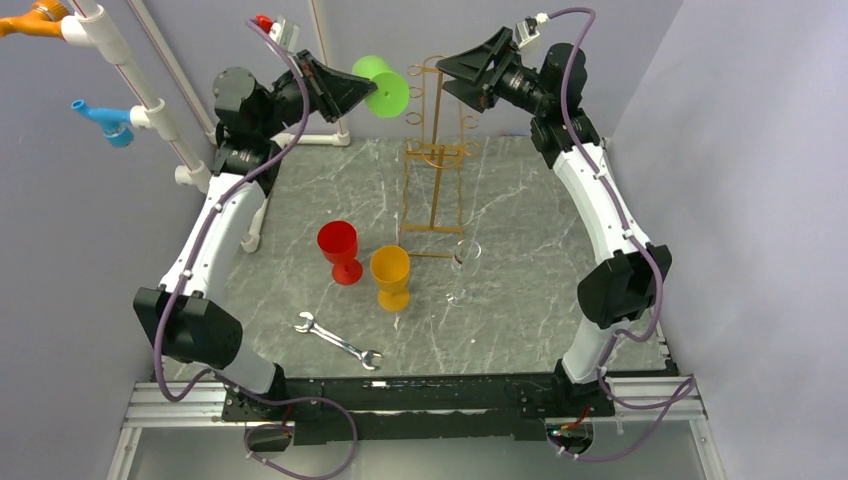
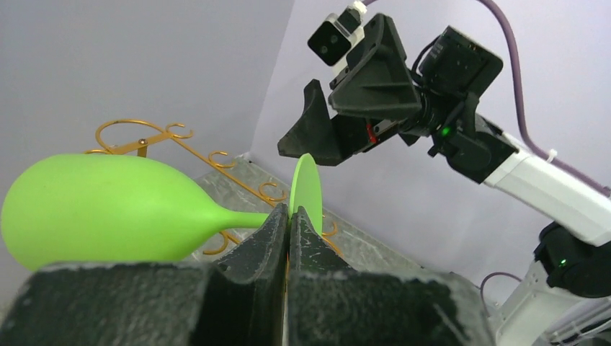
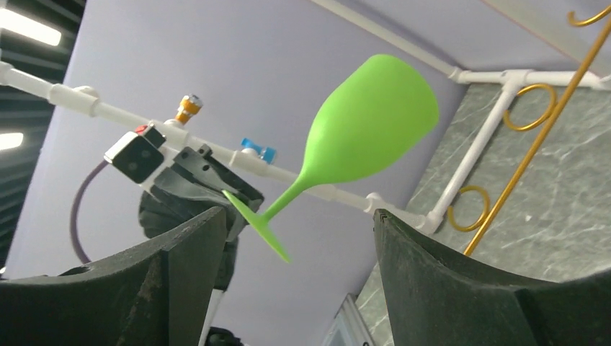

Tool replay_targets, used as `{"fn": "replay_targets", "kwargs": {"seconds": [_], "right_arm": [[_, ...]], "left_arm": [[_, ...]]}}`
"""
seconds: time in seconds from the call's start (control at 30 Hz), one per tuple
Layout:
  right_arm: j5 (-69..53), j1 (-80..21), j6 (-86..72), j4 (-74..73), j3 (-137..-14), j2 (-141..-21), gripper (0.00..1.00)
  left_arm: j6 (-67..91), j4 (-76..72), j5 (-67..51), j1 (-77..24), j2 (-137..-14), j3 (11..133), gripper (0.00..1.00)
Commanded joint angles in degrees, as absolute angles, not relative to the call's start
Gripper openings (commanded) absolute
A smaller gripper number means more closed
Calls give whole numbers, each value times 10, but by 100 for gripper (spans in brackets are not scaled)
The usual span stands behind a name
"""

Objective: Take the wine glass off the wine glass rack

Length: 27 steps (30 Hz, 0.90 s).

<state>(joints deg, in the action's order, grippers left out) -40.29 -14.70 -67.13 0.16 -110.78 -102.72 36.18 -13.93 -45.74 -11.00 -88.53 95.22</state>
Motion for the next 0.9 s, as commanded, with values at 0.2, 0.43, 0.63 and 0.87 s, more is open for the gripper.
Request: {"fn": "replay_targets", "kwargs": {"seconds": [0.2,0.43,0.63,0.87], "right_arm": [[-463,-165,-736,23,-1090,-978,78],[-486,-183,-723,7,-1102,-980,78],[-511,-199,-719,11,-1114,-990,76],[-526,-220,-708,11,-1135,-999,72]], "left_arm": [[191,-268,-462,-148,-810,869,0],[153,-337,-494,-160,-786,828,0],[105,-377,-542,-171,-768,798,0],[75,-401,-575,-184,-753,774,0]]}}
